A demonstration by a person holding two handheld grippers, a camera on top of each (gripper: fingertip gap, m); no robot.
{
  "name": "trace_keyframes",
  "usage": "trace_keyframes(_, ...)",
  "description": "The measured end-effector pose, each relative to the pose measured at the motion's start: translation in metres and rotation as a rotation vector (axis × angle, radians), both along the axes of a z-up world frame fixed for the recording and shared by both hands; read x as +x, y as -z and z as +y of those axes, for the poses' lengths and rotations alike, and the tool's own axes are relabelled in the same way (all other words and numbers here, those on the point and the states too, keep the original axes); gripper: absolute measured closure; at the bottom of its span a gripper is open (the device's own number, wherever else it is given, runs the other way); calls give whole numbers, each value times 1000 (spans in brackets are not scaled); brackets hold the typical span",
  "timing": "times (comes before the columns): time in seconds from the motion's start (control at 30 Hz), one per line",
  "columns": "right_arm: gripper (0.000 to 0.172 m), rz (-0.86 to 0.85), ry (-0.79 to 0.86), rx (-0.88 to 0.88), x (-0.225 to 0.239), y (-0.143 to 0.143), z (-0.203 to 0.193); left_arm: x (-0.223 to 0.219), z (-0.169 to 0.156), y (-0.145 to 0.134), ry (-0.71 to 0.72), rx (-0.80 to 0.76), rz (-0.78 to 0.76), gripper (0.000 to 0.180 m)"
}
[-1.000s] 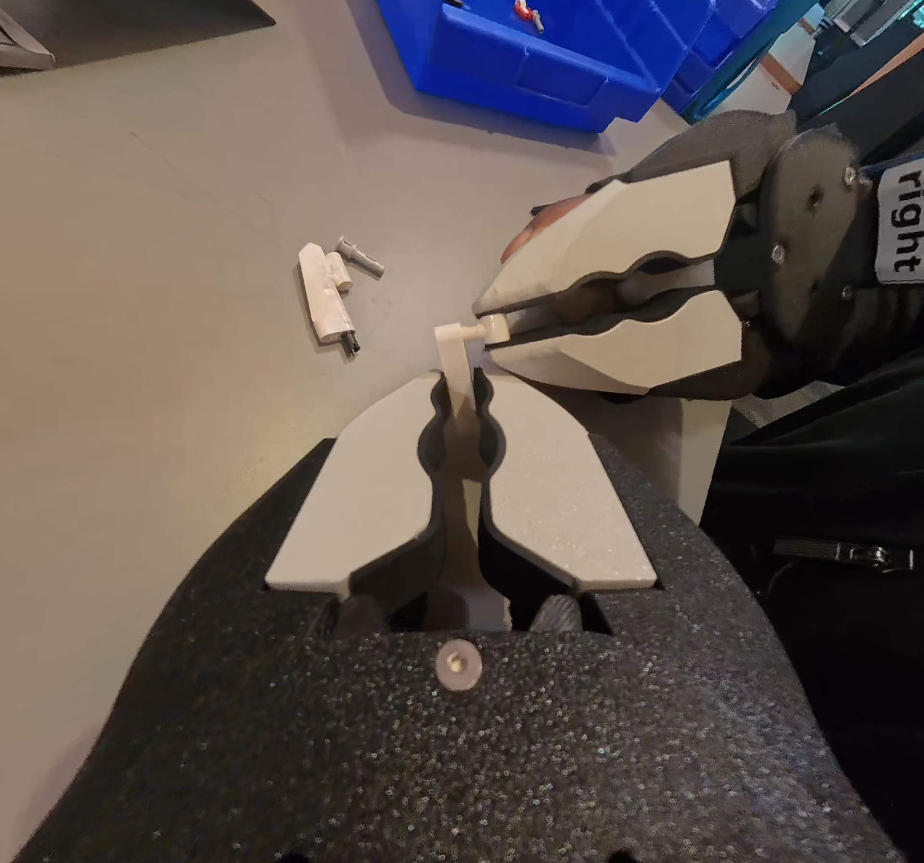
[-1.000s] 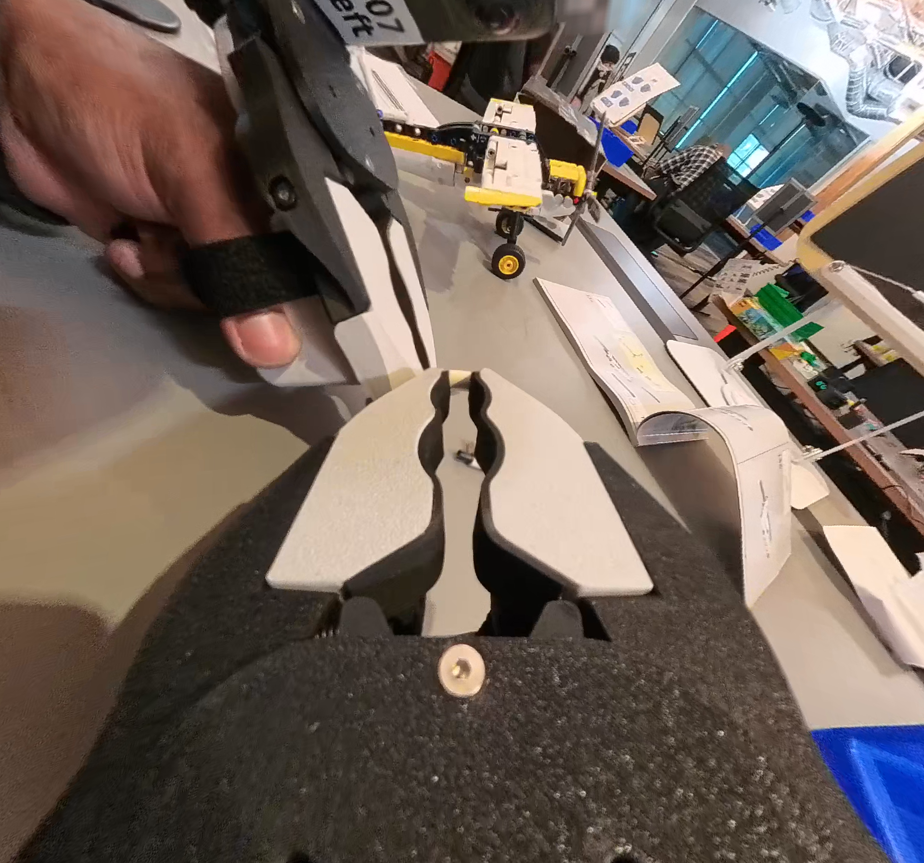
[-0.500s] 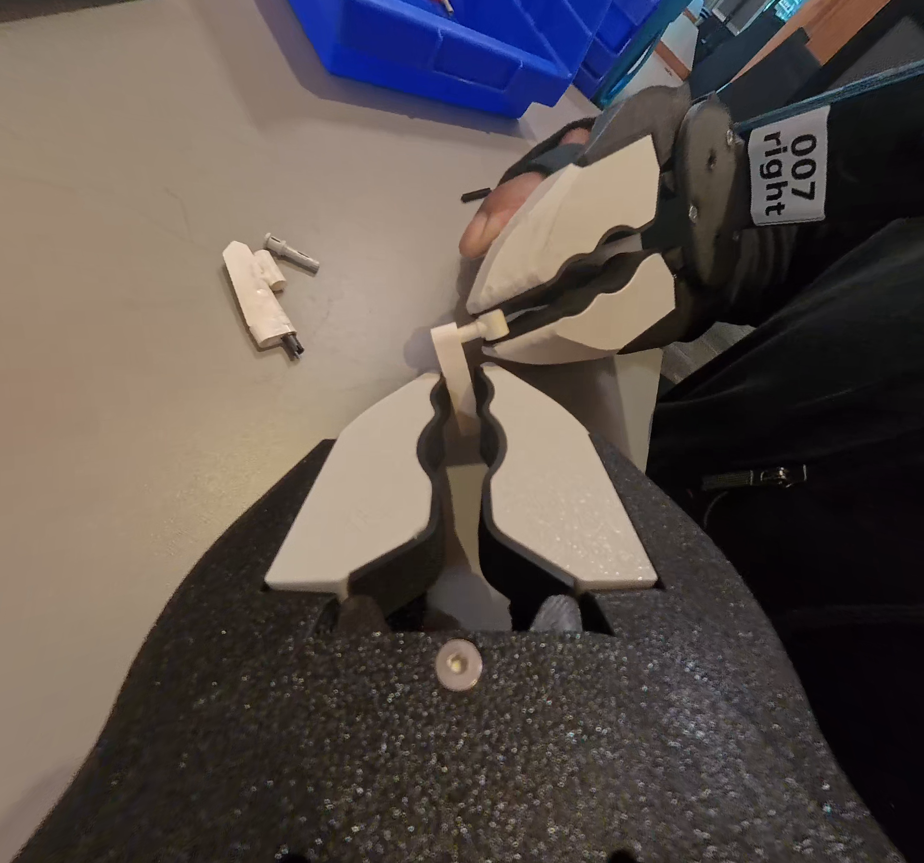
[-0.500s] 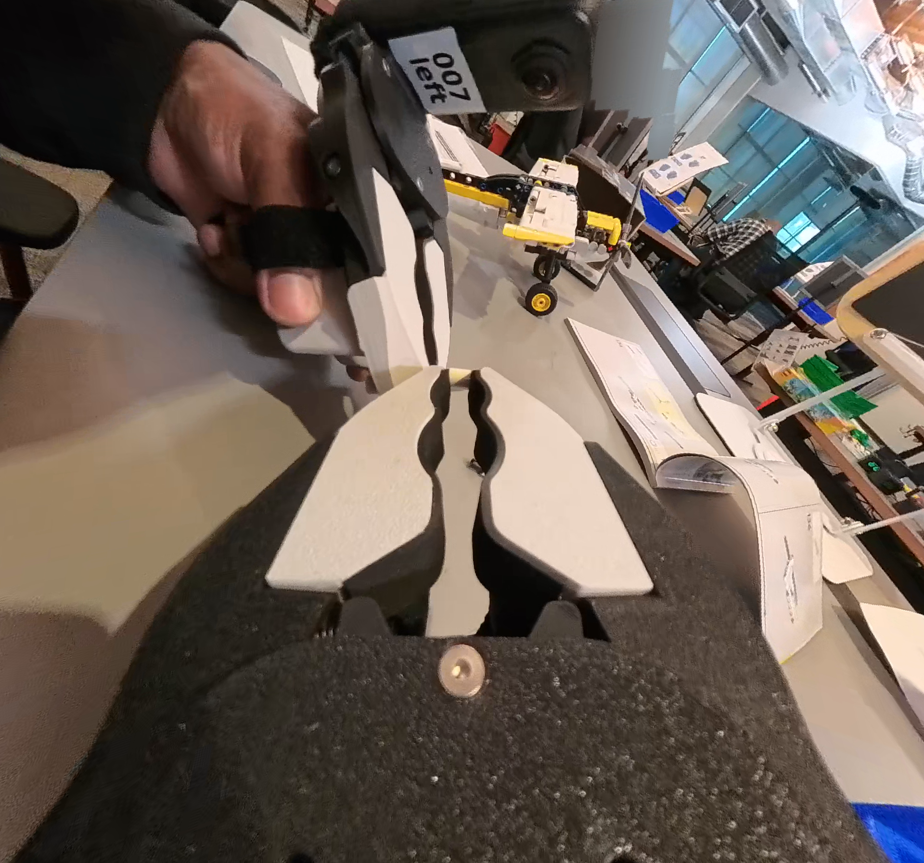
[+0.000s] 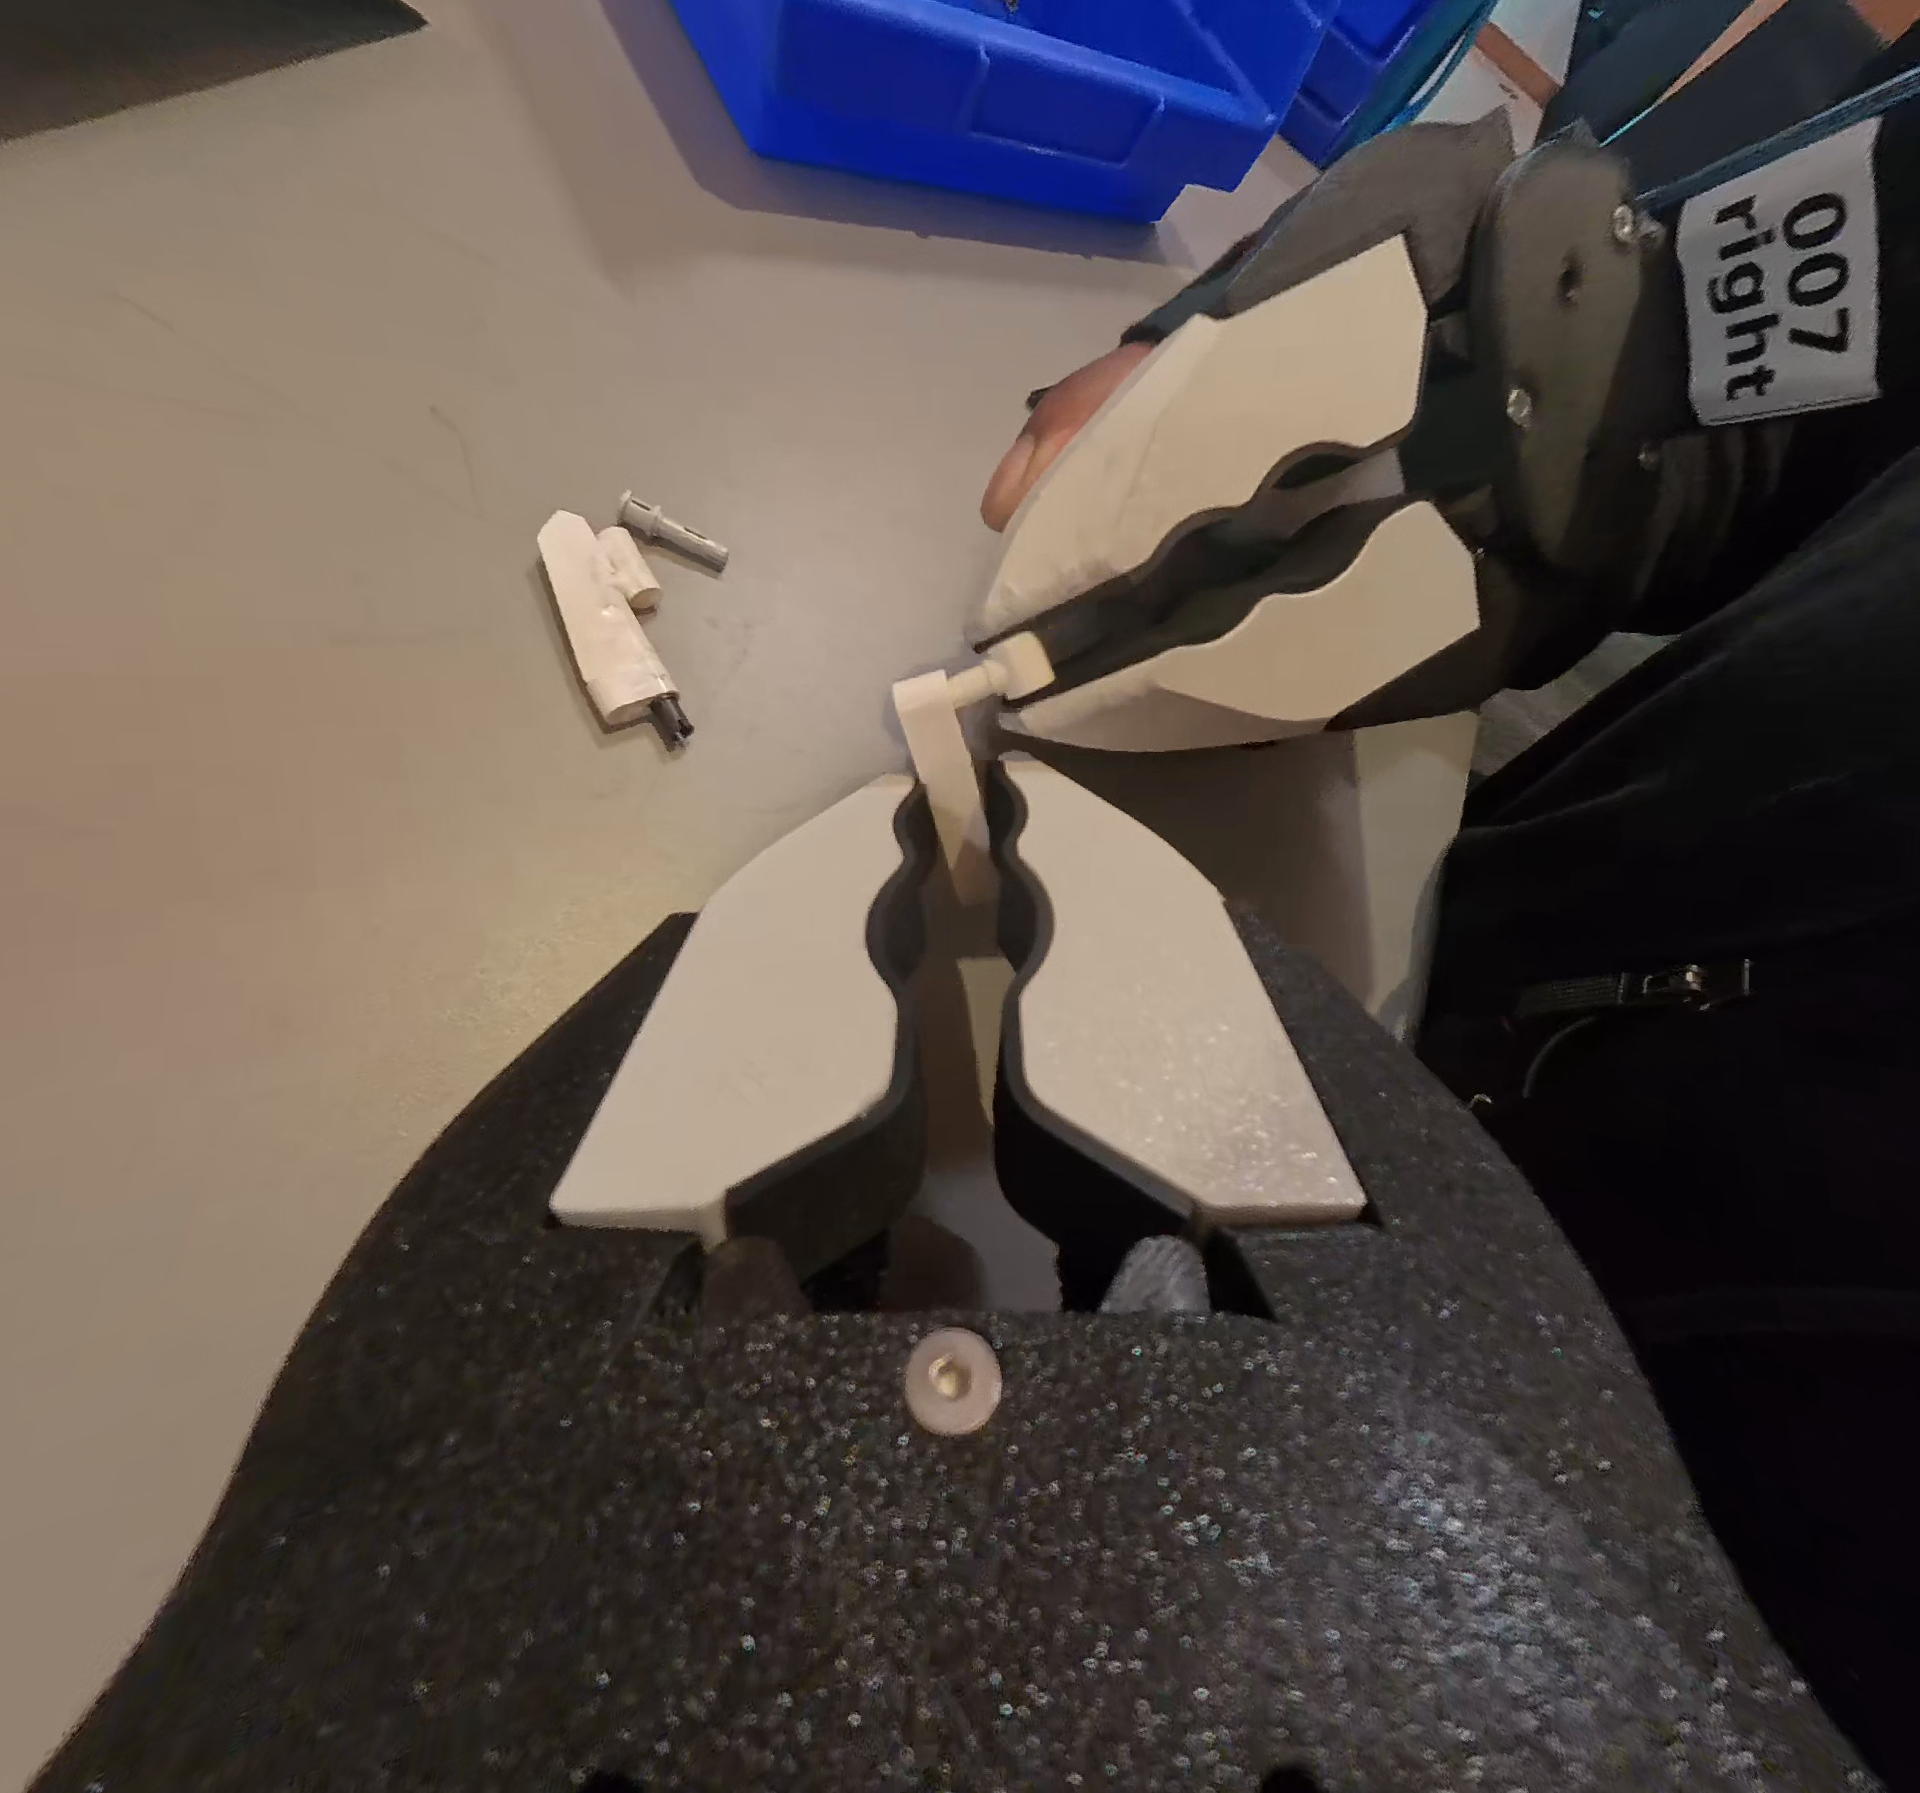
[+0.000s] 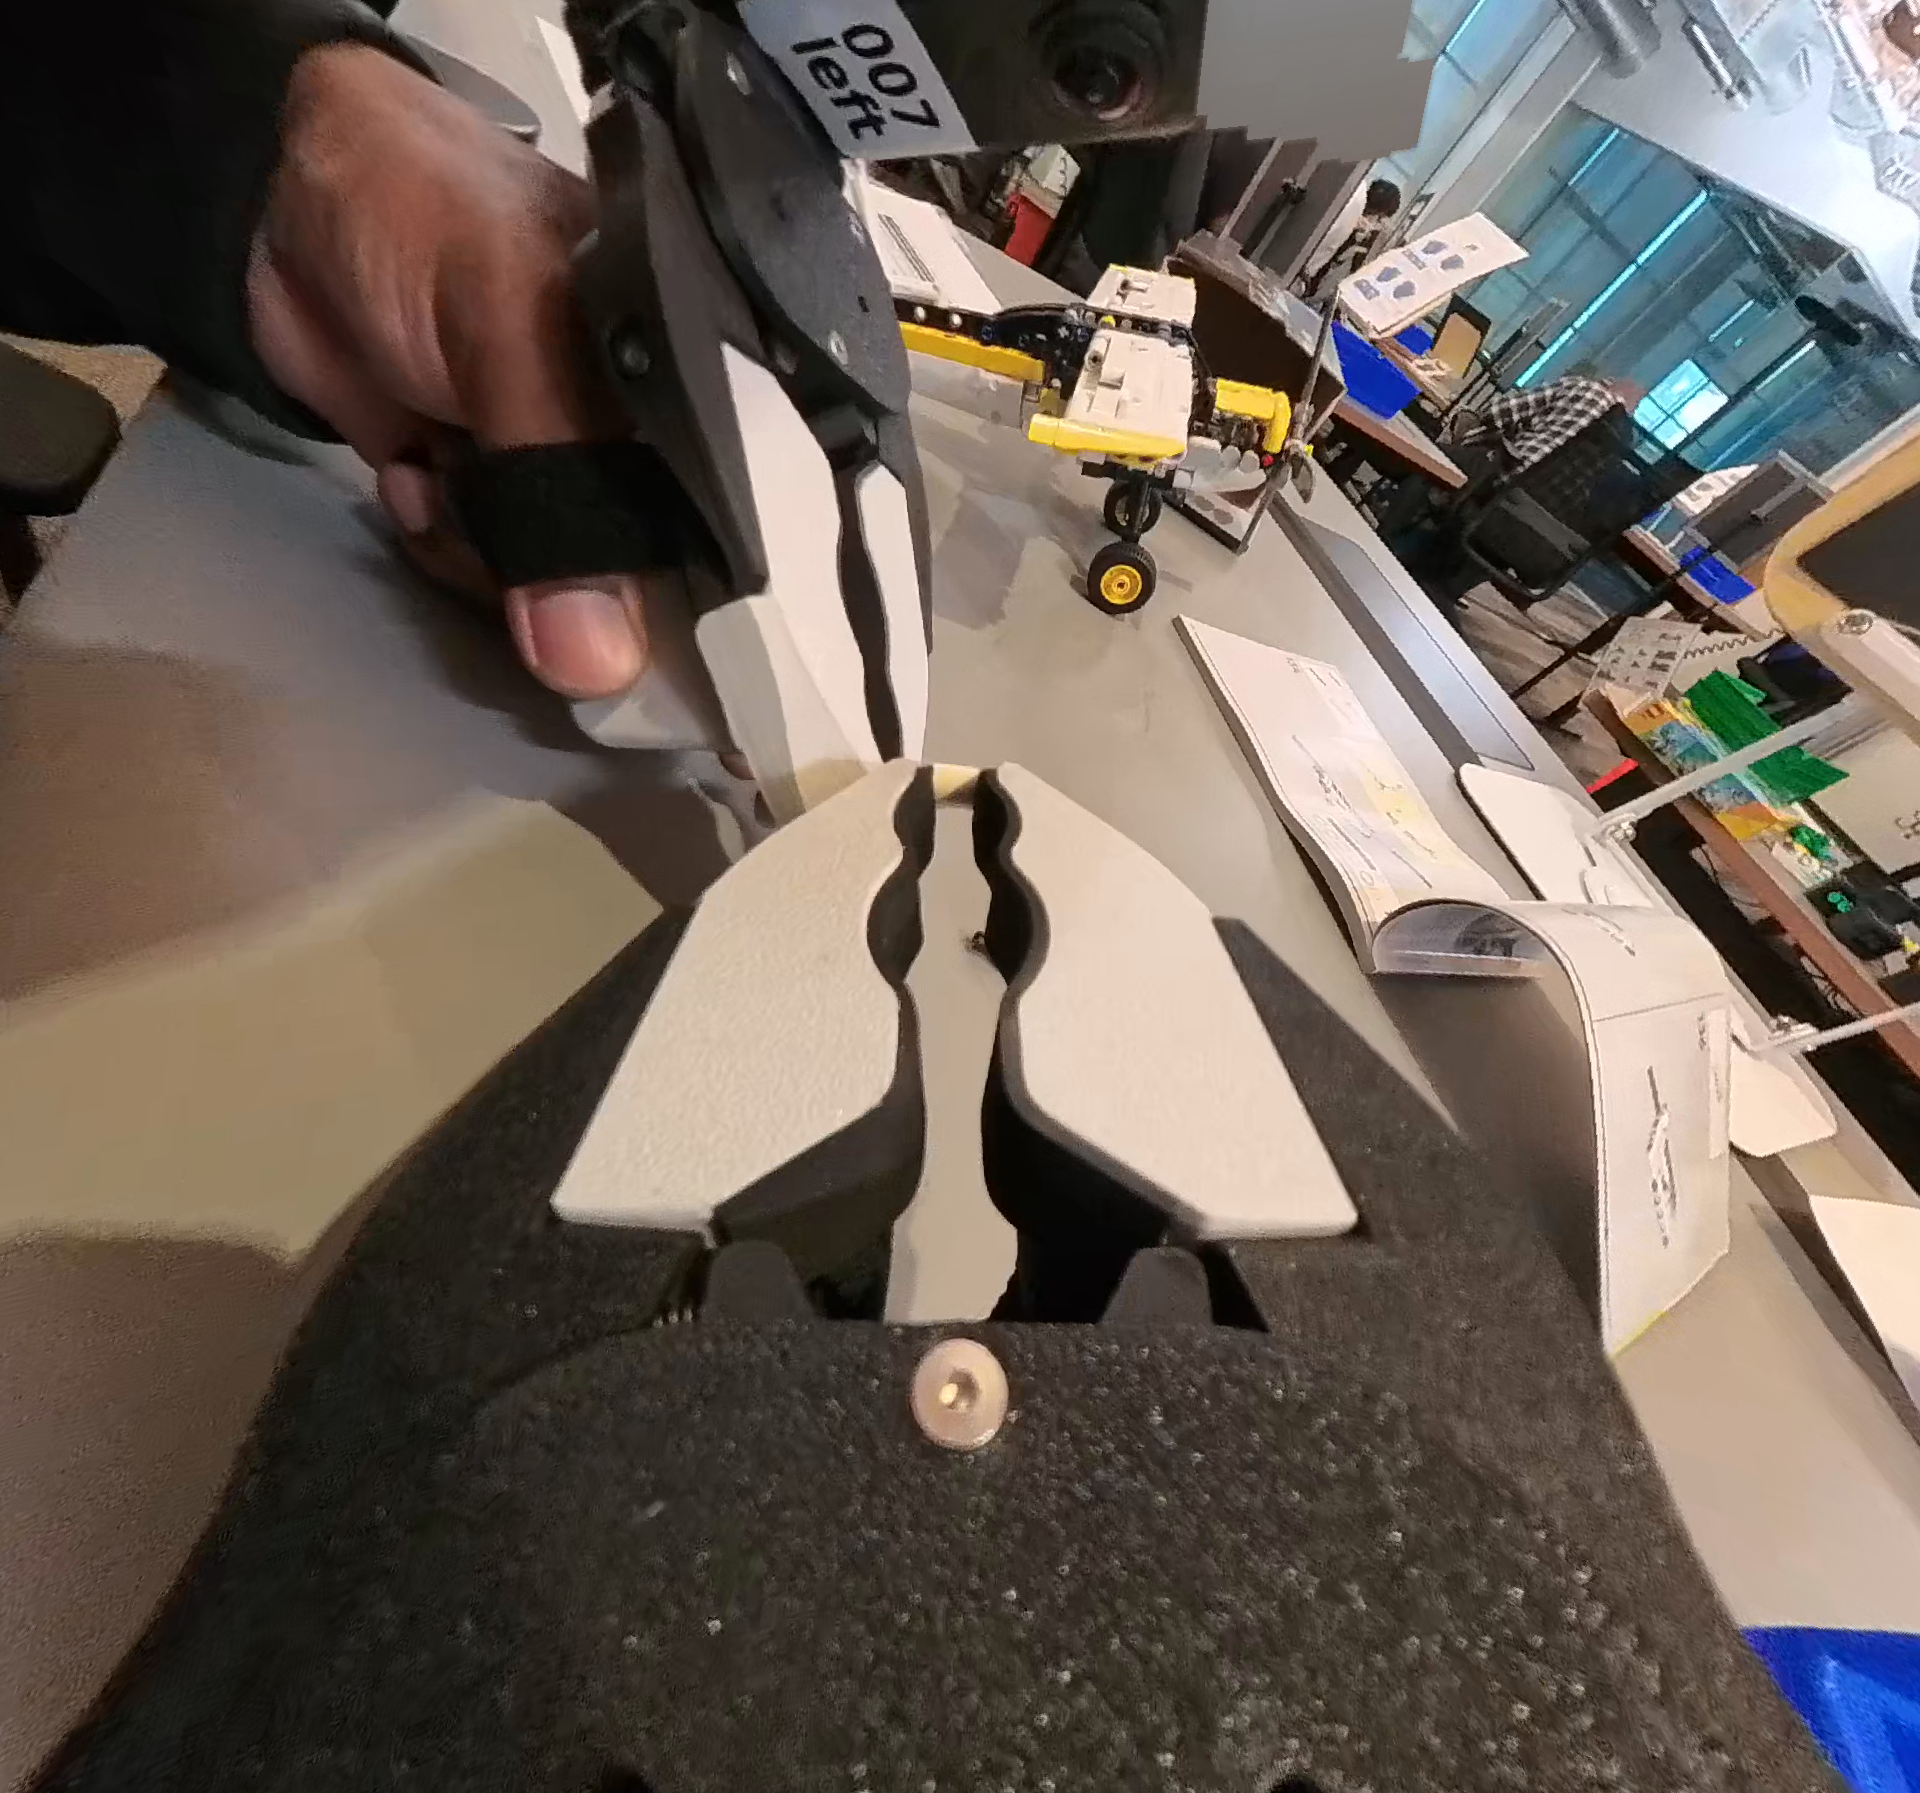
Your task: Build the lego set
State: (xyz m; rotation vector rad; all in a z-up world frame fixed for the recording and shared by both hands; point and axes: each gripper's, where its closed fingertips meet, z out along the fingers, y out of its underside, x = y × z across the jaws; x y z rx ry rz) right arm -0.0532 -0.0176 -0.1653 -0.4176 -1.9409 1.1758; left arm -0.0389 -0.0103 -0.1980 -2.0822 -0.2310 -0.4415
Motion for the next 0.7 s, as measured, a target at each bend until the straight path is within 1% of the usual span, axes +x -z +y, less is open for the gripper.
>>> trace_keyframes(0.17, 164, -36, 41, -28, -2, 0, 0, -4, 0, 0, -43, 3, 54, 171)
trace_keyframes(0.4, 164, -68, 39, -42, -2, 1, 0, -6, 0, 0, -74, -1, 138, 170)
trace_keyframes(0.53, 164, -74, 28, -7, -1, 5, 0, -5, -1, 4, -69, -29, 164, 170)
trace_keyframes(0.7, 164, -43, -43, 70, 2, 7, 0, -1, -2, 7, -21, -46, 169, 170)
